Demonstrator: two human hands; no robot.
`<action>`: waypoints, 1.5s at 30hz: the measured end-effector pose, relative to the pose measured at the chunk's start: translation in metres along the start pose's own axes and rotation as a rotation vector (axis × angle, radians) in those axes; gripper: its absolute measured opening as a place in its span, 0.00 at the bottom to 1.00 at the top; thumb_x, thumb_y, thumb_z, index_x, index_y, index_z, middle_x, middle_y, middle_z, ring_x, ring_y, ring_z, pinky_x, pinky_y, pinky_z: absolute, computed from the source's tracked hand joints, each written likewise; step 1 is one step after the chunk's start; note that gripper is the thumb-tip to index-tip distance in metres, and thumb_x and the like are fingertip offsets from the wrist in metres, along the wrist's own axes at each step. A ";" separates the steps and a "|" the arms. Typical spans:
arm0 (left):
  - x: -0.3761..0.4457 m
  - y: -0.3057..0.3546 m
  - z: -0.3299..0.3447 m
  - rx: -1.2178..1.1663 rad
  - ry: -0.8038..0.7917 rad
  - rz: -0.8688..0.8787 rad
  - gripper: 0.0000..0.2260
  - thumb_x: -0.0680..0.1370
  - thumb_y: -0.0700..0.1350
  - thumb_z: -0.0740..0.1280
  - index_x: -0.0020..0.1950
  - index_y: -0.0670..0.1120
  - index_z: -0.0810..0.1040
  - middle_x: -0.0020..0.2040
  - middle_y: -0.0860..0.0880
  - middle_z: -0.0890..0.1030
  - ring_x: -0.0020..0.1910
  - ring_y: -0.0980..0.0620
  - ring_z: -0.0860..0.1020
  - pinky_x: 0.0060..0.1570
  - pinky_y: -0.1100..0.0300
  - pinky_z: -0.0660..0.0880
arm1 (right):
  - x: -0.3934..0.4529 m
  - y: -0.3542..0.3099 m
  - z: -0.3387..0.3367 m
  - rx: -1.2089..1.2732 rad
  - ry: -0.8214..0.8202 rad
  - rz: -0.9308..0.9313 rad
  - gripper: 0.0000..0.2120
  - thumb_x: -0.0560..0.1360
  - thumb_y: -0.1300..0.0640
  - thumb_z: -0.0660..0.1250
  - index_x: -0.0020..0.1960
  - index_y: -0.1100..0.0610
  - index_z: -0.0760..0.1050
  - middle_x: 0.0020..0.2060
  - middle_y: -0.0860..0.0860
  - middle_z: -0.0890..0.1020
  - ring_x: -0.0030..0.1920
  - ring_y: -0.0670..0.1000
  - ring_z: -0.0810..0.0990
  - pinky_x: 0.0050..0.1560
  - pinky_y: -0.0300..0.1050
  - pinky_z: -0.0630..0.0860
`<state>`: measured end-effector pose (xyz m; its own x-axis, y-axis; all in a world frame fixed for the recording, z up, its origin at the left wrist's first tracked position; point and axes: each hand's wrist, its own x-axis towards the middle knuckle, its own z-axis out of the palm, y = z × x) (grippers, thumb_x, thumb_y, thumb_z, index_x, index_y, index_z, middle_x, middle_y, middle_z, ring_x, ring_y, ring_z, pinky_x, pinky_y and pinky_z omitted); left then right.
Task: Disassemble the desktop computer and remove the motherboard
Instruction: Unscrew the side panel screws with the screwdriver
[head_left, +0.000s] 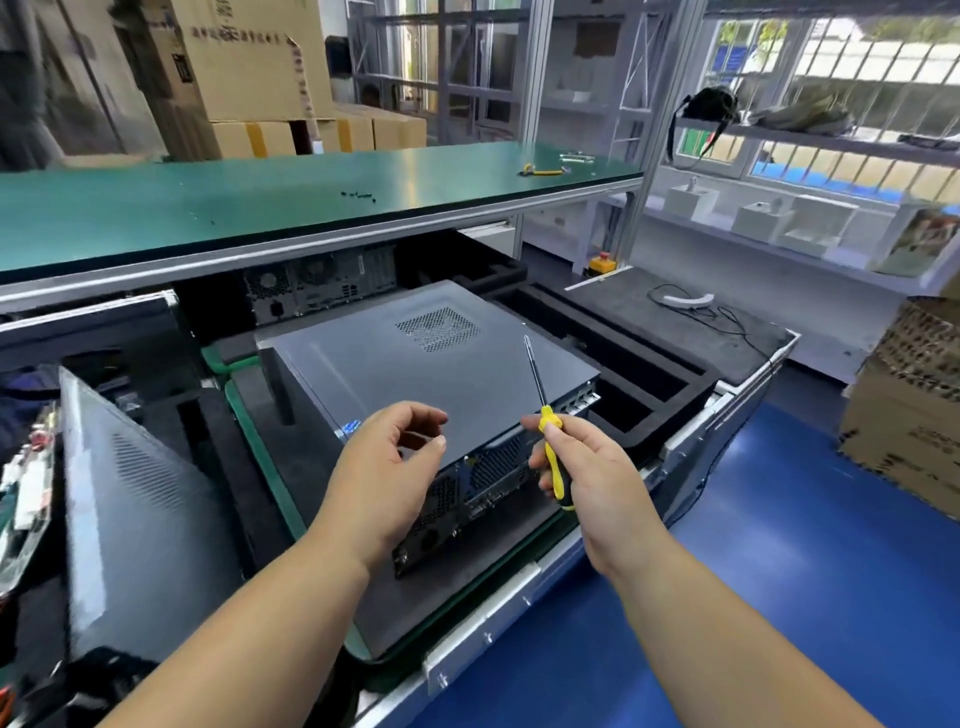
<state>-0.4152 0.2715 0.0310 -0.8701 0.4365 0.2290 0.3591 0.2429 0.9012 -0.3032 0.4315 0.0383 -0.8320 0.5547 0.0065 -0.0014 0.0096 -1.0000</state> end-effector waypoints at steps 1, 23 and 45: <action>0.003 -0.004 0.002 0.055 0.004 0.003 0.08 0.76 0.45 0.67 0.49 0.59 0.78 0.48 0.58 0.79 0.46 0.64 0.76 0.46 0.66 0.71 | 0.007 0.002 -0.003 0.001 -0.003 0.008 0.12 0.81 0.51 0.59 0.50 0.44 0.82 0.35 0.46 0.78 0.34 0.45 0.74 0.36 0.37 0.71; -0.011 -0.004 0.094 0.844 0.297 -0.209 0.20 0.72 0.48 0.73 0.63 0.51 0.76 0.62 0.55 0.75 0.63 0.53 0.72 0.64 0.59 0.66 | 0.182 0.042 -0.124 -0.192 -0.363 0.054 0.05 0.76 0.57 0.67 0.45 0.50 0.81 0.39 0.46 0.81 0.37 0.46 0.76 0.36 0.41 0.72; -0.050 -0.042 0.063 0.710 0.416 -0.323 0.31 0.74 0.44 0.71 0.74 0.59 0.64 0.72 0.65 0.62 0.70 0.63 0.64 0.67 0.64 0.62 | 0.162 0.064 -0.098 -0.272 -0.502 0.040 0.15 0.78 0.54 0.66 0.60 0.39 0.77 0.43 0.44 0.80 0.37 0.45 0.76 0.32 0.33 0.75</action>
<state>-0.3657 0.2943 -0.0412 -0.9680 -0.0638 0.2429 0.0788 0.8410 0.5352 -0.3835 0.6037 -0.0240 -0.9901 0.0966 -0.1023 0.1234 0.2470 -0.9611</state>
